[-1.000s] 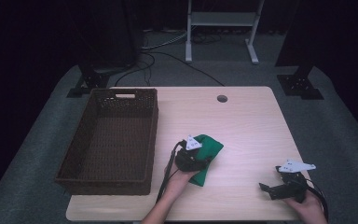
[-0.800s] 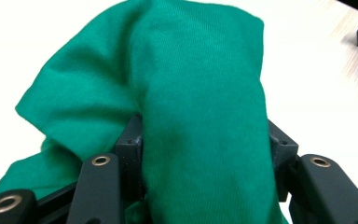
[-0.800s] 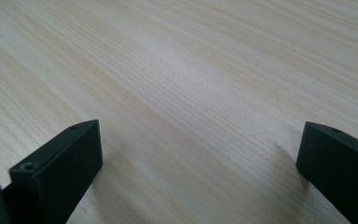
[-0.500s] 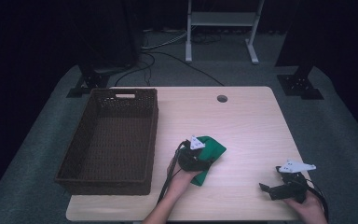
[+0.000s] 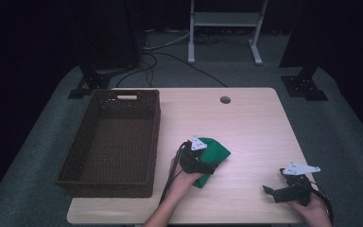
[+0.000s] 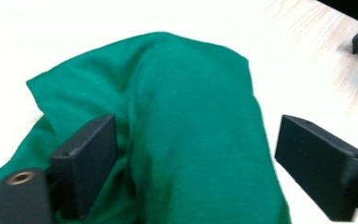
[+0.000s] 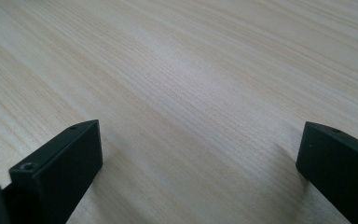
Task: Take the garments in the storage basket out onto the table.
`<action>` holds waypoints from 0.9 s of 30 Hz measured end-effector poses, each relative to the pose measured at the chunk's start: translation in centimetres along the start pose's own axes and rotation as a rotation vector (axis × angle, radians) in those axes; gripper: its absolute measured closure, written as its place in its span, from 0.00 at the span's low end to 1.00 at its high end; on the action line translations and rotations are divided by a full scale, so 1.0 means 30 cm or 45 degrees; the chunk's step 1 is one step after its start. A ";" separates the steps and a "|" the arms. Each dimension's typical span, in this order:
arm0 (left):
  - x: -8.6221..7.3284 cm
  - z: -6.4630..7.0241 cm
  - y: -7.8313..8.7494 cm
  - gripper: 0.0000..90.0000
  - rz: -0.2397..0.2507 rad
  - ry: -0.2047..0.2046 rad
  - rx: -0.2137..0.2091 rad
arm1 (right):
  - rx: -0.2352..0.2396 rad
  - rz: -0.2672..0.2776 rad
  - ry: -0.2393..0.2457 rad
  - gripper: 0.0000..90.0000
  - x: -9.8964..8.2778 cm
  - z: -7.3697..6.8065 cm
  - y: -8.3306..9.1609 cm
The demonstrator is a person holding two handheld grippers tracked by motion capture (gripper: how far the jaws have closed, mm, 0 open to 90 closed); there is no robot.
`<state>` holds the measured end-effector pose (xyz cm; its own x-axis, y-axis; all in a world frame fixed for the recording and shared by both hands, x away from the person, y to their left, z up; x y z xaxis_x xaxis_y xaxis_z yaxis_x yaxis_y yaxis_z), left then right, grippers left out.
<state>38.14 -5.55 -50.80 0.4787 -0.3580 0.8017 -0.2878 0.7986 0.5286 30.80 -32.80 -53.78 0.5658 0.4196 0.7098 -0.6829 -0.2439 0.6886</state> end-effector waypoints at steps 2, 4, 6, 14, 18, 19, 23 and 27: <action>0.002 0.002 0.004 0.06 0.001 -0.011 -0.012 | 0.000 0.000 0.001 0.00 0.000 0.000 0.000; 0.003 0.005 0.010 0.01 0.002 -0.028 -0.020 | 0.000 0.000 0.000 0.00 0.000 0.000 0.000; 0.007 0.009 0.019 0.01 0.010 -0.057 -0.005 | 0.000 0.000 0.000 0.00 0.000 0.000 0.000; 0.003 0.043 0.083 0.00 0.025 -0.111 0.021 | 0.000 0.000 0.000 0.00 0.000 0.000 0.000; -0.012 0.060 0.122 0.00 0.046 -0.119 0.036 | 0.000 0.000 -0.001 0.00 0.000 0.000 0.000; -0.018 0.062 0.133 0.00 0.042 -0.125 0.044 | 0.000 0.000 -0.001 0.00 0.000 0.000 0.000; -0.044 0.071 0.181 0.00 0.054 -0.134 0.069 | 0.000 0.000 -0.001 0.00 0.000 0.000 0.000; -0.077 0.078 0.223 0.00 0.059 -0.145 0.083 | 0.000 0.000 0.000 0.00 0.000 0.000 0.000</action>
<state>33.17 -0.51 -48.44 0.3673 -0.3768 0.8503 -0.3627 0.7838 0.5040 30.81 -32.80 -53.78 0.5657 0.4196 0.7099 -0.6830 -0.2440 0.6885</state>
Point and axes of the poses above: each handheld gripper's, and its own axes: y roughly backward along the jaws, x roughly out of its top, z roughly to its right, the point moved 7 cm from there along -y, roughly forward along the jaws, and after that the axes turned 13 degrees about -x, right-handed, at the moved point
